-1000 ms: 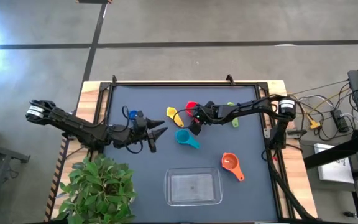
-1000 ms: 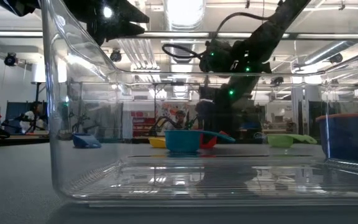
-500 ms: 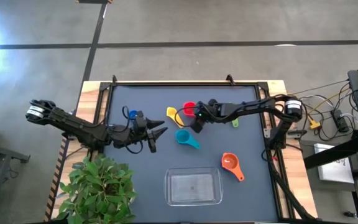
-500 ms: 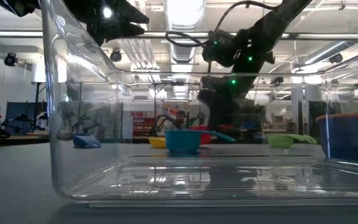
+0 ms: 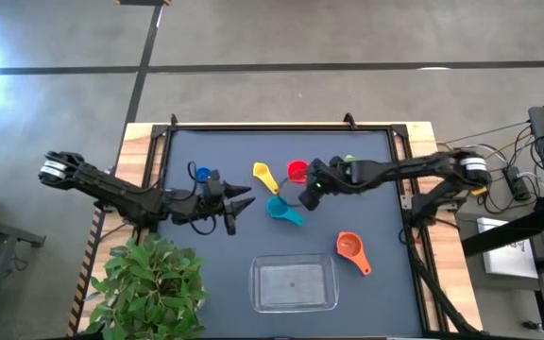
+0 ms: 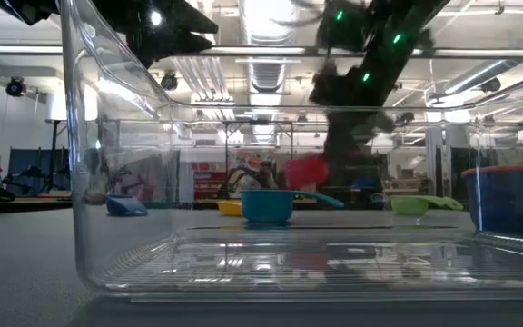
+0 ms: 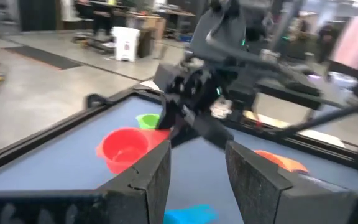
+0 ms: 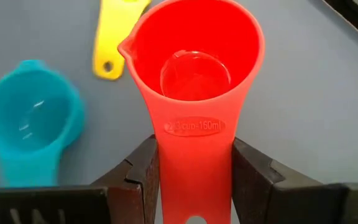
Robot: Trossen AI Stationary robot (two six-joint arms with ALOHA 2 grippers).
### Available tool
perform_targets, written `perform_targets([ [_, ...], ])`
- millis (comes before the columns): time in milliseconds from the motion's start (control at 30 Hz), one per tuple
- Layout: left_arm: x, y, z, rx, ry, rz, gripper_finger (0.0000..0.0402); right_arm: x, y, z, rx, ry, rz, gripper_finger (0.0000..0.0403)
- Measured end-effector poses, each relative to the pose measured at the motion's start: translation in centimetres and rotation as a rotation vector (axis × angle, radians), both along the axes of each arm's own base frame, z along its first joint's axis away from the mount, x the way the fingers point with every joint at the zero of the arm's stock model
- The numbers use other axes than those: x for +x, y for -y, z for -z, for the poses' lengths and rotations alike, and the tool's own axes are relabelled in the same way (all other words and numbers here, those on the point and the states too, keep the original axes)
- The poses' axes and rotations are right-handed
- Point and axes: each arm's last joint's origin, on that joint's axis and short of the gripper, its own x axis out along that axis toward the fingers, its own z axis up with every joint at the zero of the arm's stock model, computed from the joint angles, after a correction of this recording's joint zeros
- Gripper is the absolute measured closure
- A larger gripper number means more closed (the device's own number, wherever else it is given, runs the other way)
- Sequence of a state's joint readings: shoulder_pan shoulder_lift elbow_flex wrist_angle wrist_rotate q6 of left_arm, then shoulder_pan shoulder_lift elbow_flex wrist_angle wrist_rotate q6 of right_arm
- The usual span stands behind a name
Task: Nest measuring cups in basket
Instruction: Stack the red measuring cup on top of the orange measuring cup
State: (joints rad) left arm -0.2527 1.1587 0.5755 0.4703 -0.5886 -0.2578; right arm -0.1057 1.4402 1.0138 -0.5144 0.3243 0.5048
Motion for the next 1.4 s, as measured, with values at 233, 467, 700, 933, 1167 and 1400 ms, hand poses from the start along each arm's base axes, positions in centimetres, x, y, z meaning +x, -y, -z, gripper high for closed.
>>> perform_targets([
  [233, -0.2, 0.2, -0.3, -0.002, 0.008, 0.046, 0.0265, -4.3, -6.1, -3.9, 0.063, 0.084, 0.052, 0.0269],
  [467, -0.2, 0.2, -0.2, -0.001, 0.004, 0.051, 0.0265, -8.1, -12.0, -4.9, 0.164, 0.135, 0.096, 0.0268],
  [700, -0.2, 0.2, -0.1, 0.002, -0.008, 0.051, 0.0265, -11.3, -16.6, -4.4, 0.284, 0.118, 0.128, 0.0268],
  [933, -0.2, 0.2, -0.1, -0.003, -0.004, 0.05, 0.0265, -14.1, -19.0, -3.8, 0.342, 0.063, 0.179, 0.0267],
  [1167, -0.2, 0.2, -0.1, -0.015, 0.0, 0.049, 0.0265, -14.5, -20.3, -2.9, 0.345, 0.018, 0.187, 0.0266],
  [1400, -0.2, 0.2, -0.1, -0.022, 0.003, 0.048, 0.0265, -13.8, -21.2, -1.1, 0.279, -0.051, 0.196, 0.0266],
])
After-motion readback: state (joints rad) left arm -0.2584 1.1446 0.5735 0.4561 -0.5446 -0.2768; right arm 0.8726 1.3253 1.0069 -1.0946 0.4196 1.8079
